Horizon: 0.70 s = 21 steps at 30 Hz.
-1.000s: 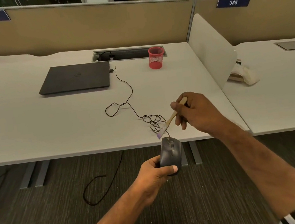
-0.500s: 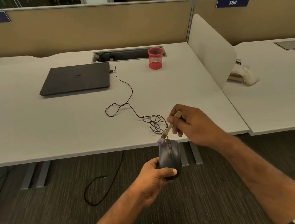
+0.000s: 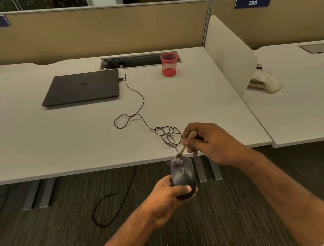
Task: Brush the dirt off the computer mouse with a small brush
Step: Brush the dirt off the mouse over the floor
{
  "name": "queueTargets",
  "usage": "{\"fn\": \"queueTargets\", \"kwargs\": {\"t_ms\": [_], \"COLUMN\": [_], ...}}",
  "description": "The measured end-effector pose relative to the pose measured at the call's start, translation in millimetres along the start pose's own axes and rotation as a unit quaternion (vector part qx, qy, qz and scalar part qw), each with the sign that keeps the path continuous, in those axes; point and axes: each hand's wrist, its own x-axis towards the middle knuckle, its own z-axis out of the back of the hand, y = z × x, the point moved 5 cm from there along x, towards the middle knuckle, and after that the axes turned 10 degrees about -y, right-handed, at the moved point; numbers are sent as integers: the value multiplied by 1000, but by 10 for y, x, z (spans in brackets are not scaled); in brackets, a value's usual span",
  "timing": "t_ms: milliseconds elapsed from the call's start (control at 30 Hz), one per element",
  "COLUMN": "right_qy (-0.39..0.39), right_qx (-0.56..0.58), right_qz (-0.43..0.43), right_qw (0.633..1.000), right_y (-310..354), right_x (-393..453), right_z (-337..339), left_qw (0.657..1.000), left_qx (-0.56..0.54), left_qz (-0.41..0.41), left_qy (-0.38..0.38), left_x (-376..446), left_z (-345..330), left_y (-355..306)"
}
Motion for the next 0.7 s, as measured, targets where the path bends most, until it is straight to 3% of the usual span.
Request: {"fn": "queueTargets", "kwargs": {"t_ms": [133, 267, 500, 700], "right_qy": [-48, -129, -95, -164], "right_qx": [25, -78, -167, -113], "right_qz": [1, 3, 17, -21], "right_qw": [999, 989, 981, 980], "right_y": [-25, -35, -36, -36], "right_x": [-11, -23, -153, -130], "right_z": [142, 225, -223, -45], "left_qw": [1000, 1000, 997, 997], "left_qx": [2, 0, 49, 51], "left_qz": [-7, -15, -47, -42], "left_qy": [-3, -5, -23, -39], "left_x": [-21, -38, -17, 19], "left_z": [5, -6, -77, -30], "left_y": [-21, -36, 61, 124]}}
